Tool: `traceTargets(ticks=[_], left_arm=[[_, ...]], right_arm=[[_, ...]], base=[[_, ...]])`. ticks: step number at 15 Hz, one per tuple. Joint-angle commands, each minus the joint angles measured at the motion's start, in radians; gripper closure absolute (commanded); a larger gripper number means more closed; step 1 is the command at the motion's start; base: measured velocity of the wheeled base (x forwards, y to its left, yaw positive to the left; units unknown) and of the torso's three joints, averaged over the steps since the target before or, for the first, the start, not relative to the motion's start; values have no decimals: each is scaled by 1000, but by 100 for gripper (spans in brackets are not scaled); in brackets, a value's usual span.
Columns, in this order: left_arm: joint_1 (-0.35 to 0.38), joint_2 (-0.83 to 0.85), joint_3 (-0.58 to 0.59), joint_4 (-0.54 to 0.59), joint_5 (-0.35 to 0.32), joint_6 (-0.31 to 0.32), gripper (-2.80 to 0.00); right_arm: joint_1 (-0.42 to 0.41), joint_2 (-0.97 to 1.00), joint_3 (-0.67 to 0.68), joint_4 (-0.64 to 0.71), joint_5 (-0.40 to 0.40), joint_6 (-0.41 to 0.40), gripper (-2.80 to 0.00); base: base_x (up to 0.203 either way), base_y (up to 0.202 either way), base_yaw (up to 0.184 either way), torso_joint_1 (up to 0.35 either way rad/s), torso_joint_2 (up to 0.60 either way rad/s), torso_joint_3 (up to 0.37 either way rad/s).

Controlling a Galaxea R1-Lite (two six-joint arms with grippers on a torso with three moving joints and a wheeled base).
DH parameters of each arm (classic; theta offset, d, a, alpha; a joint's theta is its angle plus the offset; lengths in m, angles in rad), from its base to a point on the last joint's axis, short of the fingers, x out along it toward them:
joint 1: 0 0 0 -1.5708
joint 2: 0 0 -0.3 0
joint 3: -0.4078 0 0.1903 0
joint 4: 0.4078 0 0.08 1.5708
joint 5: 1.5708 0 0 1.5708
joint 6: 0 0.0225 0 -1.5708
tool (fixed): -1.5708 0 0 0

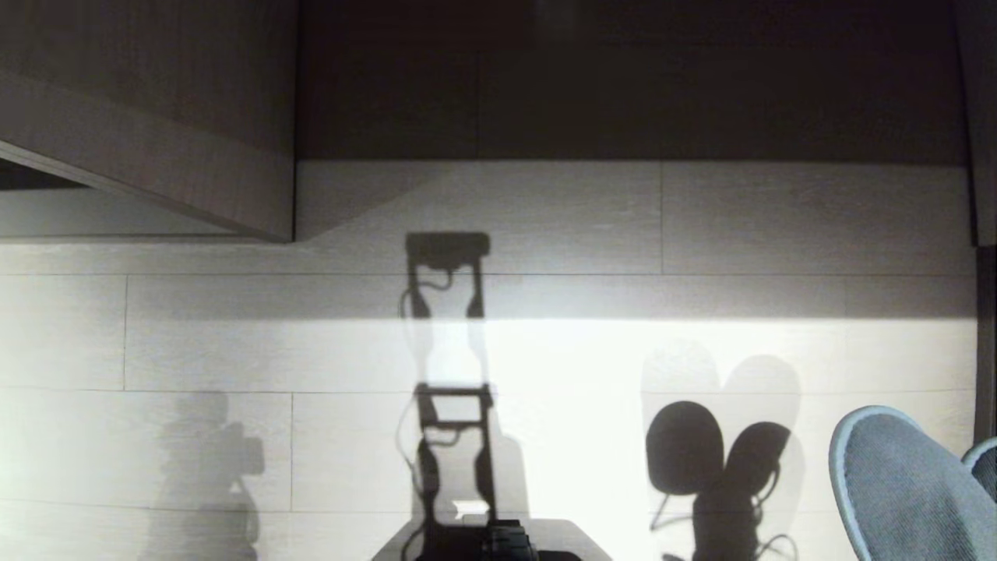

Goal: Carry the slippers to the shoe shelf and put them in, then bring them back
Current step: Place the slippers on the floor

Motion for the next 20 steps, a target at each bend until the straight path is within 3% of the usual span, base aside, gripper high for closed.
traceTargets(ticks=[1,20], left_arm=[[0,1,0,0,0,0,0],[0,1,0,0,0,1,0]], right_arm=[[0,1,2,1,0,-1,0],[0,1,2,1,0,-1,0]], base=[[0,0,0,2,7,-197],[0,0,0,2,2,-167]])
